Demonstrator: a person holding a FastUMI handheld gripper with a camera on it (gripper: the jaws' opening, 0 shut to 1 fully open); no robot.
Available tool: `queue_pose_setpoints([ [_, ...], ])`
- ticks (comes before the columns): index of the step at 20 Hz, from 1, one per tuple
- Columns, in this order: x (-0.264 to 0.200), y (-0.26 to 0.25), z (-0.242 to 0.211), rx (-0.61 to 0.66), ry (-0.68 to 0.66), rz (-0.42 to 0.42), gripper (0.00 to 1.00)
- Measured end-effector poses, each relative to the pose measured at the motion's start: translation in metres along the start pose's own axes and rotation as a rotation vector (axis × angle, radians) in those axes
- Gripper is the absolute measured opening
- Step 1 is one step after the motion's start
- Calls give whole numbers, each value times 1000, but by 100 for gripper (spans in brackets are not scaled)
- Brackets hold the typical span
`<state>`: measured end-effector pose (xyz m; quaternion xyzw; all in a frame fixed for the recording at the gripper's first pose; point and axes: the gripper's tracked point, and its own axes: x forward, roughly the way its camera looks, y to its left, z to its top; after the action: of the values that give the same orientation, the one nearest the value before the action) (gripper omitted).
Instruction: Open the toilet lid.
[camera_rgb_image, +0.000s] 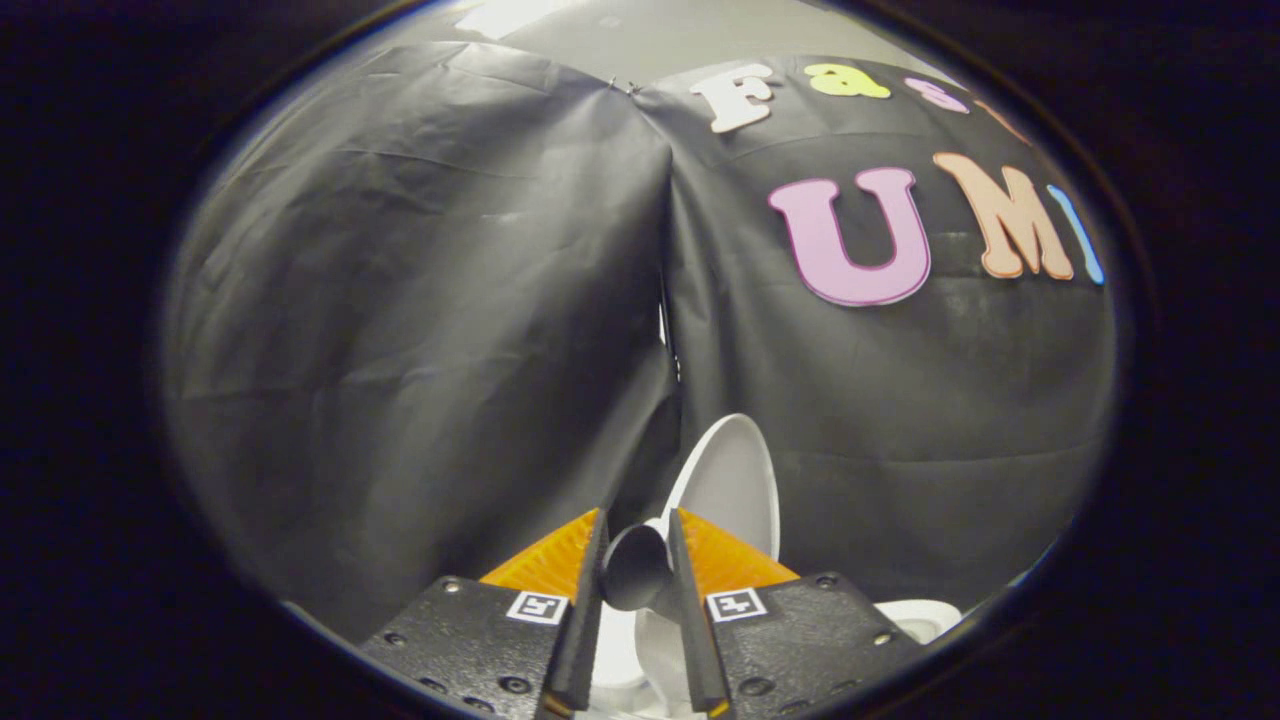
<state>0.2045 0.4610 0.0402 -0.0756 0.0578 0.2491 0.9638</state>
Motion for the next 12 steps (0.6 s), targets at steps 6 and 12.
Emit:
queue_pose_setpoints([
  [6,-29,-21,33,-34,-68,-44,55],
  [12,-86,-89,41,-1,-91,-190,55],
])
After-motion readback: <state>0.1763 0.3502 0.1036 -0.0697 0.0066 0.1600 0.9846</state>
